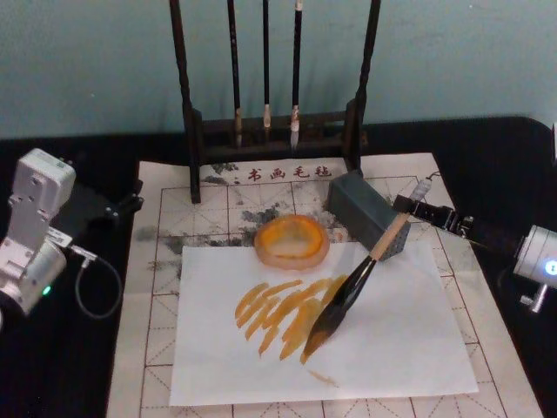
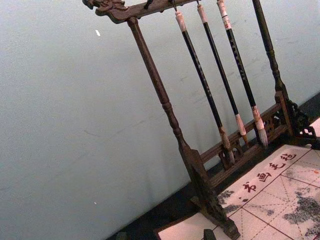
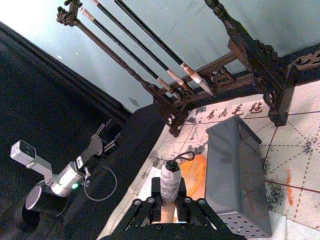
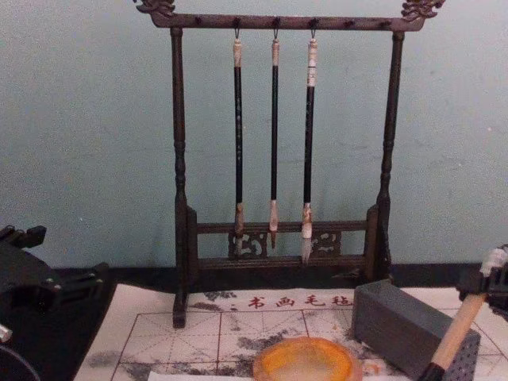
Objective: Pick up the brush from the inkstone, write on the paper, then place the brush back to its original position.
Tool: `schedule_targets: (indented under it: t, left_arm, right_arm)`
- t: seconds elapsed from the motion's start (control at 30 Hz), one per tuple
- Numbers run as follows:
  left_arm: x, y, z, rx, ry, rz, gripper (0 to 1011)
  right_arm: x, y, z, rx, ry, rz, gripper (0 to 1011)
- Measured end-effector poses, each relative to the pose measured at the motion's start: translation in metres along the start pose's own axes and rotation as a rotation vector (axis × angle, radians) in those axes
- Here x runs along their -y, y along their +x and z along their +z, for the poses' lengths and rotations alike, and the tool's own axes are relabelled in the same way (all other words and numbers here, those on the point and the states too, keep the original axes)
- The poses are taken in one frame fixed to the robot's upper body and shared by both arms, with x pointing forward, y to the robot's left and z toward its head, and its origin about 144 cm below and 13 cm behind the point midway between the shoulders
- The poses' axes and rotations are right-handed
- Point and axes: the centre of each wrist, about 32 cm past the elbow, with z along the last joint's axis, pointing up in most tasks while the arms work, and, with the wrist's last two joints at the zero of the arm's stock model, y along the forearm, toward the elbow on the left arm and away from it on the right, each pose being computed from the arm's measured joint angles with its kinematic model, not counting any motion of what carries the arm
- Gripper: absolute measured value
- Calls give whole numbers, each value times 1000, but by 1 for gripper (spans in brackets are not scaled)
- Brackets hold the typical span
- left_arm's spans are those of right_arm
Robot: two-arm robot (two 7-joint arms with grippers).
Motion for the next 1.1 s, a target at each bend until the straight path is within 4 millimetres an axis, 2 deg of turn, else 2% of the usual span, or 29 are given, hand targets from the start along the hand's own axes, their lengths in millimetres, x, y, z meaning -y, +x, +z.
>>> schedule_targets:
  t: [1.1]
  left_arm:
    - [0, 0, 0, 0, 0, 0, 1001]
  right_arm:
    - [6, 7, 8, 7, 59, -49, 185]
